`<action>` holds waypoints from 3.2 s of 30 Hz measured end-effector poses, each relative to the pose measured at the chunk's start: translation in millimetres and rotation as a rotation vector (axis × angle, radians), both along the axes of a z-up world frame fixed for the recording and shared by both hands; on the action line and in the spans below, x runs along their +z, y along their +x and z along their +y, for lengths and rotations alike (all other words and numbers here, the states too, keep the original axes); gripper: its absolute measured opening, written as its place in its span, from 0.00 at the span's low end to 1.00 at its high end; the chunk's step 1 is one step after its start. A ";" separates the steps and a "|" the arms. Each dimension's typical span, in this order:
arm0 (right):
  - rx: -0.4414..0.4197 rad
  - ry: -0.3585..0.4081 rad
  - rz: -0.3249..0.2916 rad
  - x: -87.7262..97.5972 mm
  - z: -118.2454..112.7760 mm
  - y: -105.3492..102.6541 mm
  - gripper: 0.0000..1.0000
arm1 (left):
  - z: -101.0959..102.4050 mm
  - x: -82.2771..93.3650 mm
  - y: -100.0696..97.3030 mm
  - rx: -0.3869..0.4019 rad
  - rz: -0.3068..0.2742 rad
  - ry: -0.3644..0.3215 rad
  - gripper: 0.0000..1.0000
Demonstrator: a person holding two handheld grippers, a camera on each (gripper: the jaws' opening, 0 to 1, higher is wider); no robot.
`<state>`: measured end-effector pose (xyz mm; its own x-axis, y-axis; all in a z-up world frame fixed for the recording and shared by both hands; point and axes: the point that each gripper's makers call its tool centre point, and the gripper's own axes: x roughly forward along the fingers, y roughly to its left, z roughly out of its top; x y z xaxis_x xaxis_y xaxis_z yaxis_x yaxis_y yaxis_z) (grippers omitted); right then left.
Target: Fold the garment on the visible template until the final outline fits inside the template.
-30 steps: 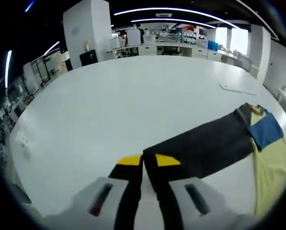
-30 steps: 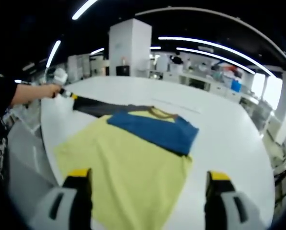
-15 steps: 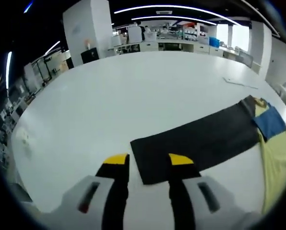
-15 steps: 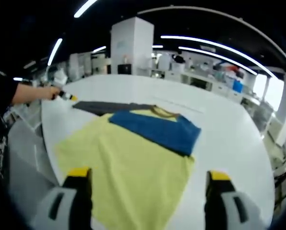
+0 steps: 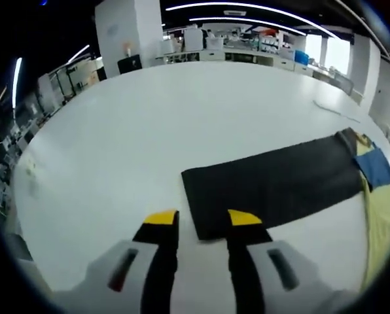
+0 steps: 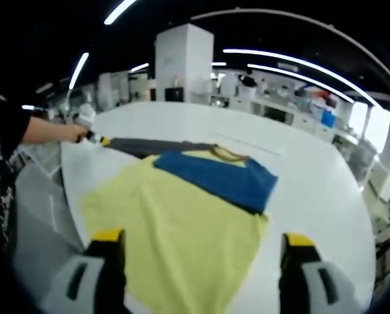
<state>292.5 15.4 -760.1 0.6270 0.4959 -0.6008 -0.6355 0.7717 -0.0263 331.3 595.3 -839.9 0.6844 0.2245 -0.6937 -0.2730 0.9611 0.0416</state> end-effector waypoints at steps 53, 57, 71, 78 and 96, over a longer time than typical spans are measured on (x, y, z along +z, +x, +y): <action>0.077 0.028 0.023 -0.1 11.4 -20.2 0.99 | -80.8 86.6 45.9 -0.106 -0.195 -0.141 0.00; 0.077 0.034 0.022 -0.3 11.0 -20.3 0.99 | -95.6 97.4 51.9 -0.154 -0.208 -0.134 0.00; 0.095 0.048 0.016 3.2 14.8 -27.8 0.99 | -148.3 126.3 83.2 -0.256 -0.294 -0.203 0.00; 0.104 0.051 0.016 2.8 15.5 -28.8 0.99 | -182.2 136.6 97.3 -0.311 -0.320 -0.263 0.00; 0.112 0.069 0.017 -0.1 21.9 -31.2 0.99 | -264.8 154.7 115.6 -0.477 -0.314 -0.299 0.00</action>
<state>261.3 37.3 -760.2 0.5557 0.6027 -0.5727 -0.7174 0.6957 0.0362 447.0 330.5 -685.2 0.8421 -0.3263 -0.4294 0.2312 0.9377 -0.2592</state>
